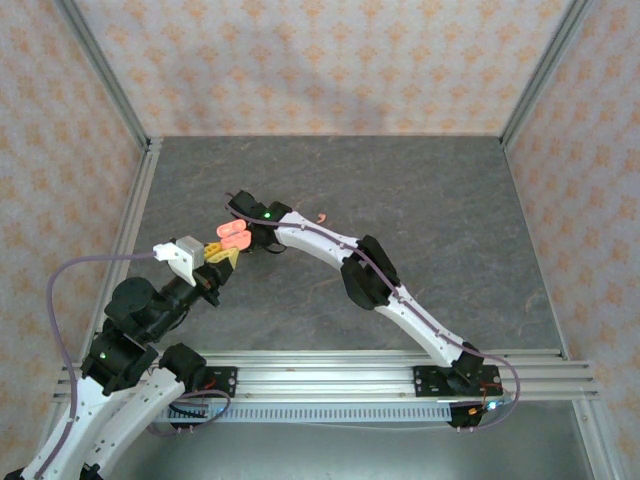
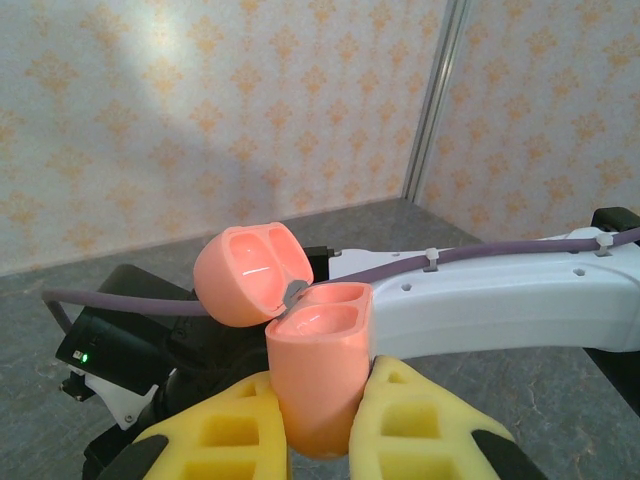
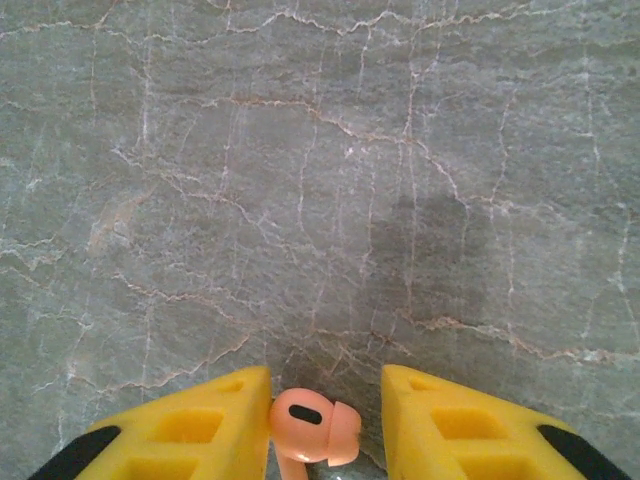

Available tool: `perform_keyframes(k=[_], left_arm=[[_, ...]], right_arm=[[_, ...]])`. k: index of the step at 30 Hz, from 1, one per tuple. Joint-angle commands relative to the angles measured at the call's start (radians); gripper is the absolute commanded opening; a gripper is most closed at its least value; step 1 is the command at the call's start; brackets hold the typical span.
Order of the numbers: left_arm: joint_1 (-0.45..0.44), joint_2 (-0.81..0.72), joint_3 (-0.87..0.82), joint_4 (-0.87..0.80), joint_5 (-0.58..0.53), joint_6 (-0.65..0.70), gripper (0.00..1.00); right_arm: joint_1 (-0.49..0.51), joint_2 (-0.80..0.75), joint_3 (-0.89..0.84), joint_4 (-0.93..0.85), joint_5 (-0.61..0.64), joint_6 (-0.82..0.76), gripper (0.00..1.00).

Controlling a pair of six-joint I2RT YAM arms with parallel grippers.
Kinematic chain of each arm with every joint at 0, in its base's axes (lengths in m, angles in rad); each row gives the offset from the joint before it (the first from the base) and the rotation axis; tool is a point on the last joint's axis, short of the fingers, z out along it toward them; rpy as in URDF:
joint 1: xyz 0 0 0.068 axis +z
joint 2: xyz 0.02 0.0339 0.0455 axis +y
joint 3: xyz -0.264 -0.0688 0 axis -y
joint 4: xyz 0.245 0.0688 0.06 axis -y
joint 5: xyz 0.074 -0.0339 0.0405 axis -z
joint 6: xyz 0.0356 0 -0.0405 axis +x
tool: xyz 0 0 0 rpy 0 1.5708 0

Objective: Insert the wireless bluetooth earbuds into the charging case

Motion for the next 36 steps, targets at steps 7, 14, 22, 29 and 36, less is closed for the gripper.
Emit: perform_keyframes(k=[7,14,22,29,36], left_arm=[[-0.01,-0.011,-0.008,0.008,-0.028,-0.011,0.0],[-0.011,0.032,-0.042,0.102,0.024,-0.062,0.0],[-0.011,0.154,-0.148,0.427,0.126,-0.185,0.0],[-0.023,0.302,-0.177,0.628,0.222,-0.169,0.0],[-0.099,0.487,-0.11,0.698,0.21,-0.107,0.0]], right_arm=[[-0.002,-0.094,-0.135,0.011,-0.004,0.042,0.3],[-0.073,-0.298,-0.425,0.119,0.009,0.078,0.28],[-0.172,-0.562,-0.824,0.23,0.065,0.086,0.27],[-0.275,-0.768,-1.091,0.312,0.083,0.126,0.27],[-0.303,-0.959,-1.222,0.398,0.133,0.143,0.24]])
